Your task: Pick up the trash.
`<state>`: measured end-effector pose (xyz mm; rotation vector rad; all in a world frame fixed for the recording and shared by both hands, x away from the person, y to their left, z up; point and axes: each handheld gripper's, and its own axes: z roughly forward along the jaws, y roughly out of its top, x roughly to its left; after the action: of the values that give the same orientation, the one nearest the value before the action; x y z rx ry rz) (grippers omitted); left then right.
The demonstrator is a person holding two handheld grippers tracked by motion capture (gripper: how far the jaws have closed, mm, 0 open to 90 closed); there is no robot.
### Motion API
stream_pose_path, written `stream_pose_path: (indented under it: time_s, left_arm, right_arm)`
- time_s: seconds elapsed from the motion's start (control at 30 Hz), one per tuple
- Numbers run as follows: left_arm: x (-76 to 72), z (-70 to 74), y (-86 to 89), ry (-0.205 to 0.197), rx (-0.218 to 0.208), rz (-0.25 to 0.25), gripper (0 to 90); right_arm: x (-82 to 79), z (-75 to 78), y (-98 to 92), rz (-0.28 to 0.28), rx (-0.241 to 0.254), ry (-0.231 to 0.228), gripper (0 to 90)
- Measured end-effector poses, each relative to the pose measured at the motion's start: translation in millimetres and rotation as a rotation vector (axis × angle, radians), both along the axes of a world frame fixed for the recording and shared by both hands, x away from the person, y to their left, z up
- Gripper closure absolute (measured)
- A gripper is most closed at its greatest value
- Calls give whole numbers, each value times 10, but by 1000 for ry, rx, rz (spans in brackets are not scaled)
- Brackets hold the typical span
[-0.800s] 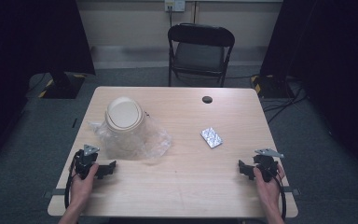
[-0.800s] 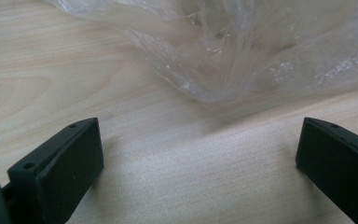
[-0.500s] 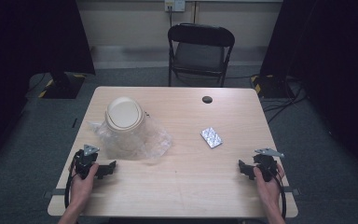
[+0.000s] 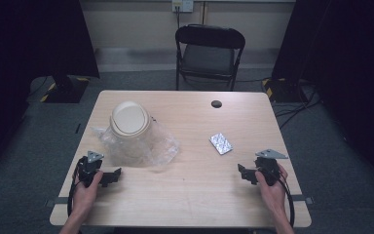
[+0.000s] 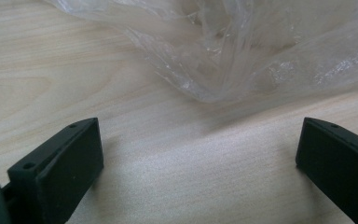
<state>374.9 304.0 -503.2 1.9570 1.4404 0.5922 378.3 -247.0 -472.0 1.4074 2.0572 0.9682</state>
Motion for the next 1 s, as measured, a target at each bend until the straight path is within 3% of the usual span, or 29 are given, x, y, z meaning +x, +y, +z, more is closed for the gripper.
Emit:
stream_pose_path:
  time_s: [0.23,0.27,0.43,0.9,1.0]
  left_arm:
    - [0,0,0,0,0,0,0]
    - [0,0,0,0,0,0,0]
    - [0,0,2,0,1,-2,0]
    - [-1,0,8,1,1,-10,0]
    - [-1,0,8,1,1,-10,0]
  right_arm:
    - [68,105,265,75,18,-20,159]
    - [98,131,351,109,27,-28,164]
    - [148,184,542,166,35,-23,171]
    - [345,425,1269,345,43,-61,222]
    - [389,504,1500,405,52,-78,243]
